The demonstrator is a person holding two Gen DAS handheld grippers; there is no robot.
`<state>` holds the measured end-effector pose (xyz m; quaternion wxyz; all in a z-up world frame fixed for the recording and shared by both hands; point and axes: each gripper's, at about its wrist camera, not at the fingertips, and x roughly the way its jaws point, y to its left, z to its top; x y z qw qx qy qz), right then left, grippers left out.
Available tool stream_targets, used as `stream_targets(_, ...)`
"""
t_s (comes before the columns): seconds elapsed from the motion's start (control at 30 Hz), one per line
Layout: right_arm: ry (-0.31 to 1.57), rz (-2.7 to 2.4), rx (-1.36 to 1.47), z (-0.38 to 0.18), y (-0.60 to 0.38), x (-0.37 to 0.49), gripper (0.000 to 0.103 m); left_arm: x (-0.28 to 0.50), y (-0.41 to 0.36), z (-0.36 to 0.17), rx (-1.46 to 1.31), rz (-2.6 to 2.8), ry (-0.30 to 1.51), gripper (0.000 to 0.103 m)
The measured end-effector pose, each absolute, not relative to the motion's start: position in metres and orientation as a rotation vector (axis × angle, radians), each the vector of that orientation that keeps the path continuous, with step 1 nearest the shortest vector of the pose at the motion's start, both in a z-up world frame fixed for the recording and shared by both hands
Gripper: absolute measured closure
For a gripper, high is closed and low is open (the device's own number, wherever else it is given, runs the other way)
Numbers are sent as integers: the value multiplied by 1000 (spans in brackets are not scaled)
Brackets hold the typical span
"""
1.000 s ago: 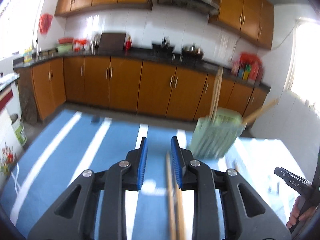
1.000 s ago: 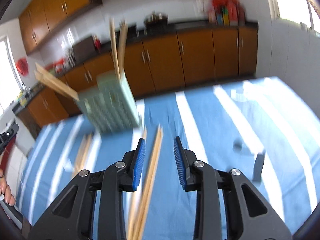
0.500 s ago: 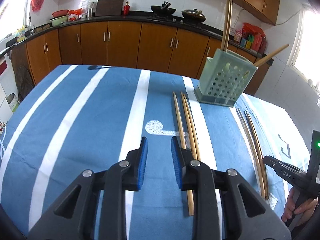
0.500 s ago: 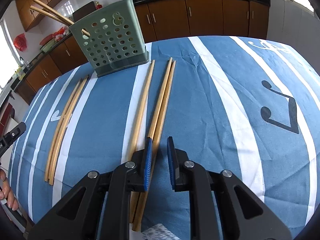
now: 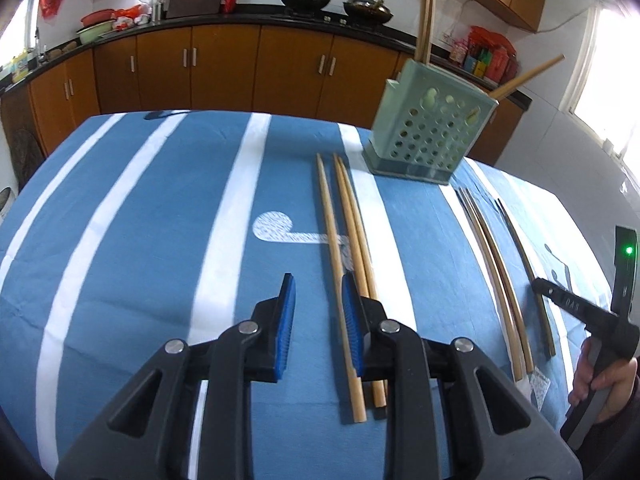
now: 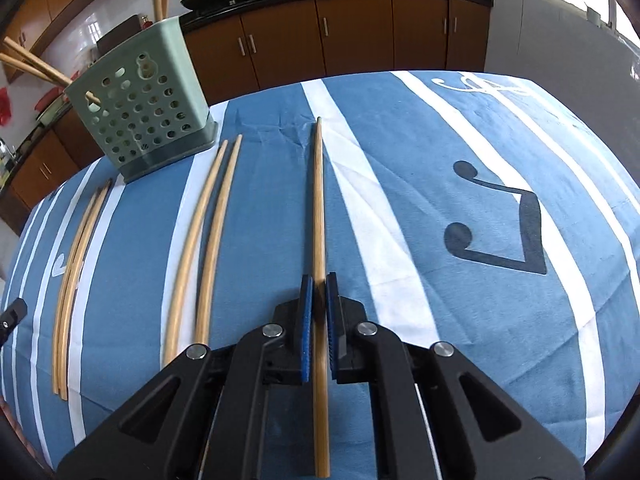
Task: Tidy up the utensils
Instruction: 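Grasp a chopstick with the right tool while the left tool grasps another chopstick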
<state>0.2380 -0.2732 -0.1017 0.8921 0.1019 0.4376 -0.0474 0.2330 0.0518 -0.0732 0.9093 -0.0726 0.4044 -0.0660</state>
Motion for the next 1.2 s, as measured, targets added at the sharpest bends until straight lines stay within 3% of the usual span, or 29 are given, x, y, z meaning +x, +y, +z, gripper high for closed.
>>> stream_targets(0.63, 896, -88, 174, -101, -270, 235, 96, 246, 19, -104, -72, -136, 925, 95)
stream_targets(1.2, 879, -53, 146, -103, -266, 249, 95, 263, 94, -103, -133, 11, 887, 94)
